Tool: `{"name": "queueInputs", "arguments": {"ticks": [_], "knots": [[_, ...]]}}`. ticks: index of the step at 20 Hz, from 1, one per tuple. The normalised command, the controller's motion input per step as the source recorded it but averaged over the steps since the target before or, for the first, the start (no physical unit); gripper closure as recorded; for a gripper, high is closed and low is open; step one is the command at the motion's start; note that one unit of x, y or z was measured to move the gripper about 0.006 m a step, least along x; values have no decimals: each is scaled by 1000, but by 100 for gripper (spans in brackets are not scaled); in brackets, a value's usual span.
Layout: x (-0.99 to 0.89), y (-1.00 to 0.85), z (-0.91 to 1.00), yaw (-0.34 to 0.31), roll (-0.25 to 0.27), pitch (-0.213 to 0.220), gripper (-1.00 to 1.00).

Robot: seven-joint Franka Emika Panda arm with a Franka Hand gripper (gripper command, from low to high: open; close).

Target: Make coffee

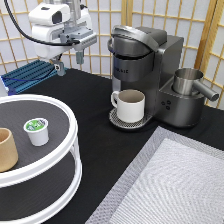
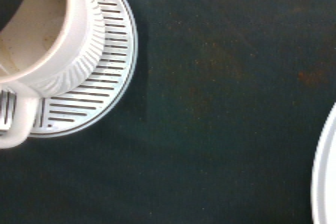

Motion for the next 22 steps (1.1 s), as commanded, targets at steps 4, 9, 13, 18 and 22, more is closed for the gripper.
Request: {"name": "queueInputs", "arguments": {"ticks": [4,9,13,18,22], "knots": [[310,115,457,-7,8,15,-100],[786,39,995,-27,-6,11,-100],[937,9,919,-47,8,57,-100],[817,-119,676,-62,131,84,-100],[710,-240,324,-44,224,172,-100]]}}
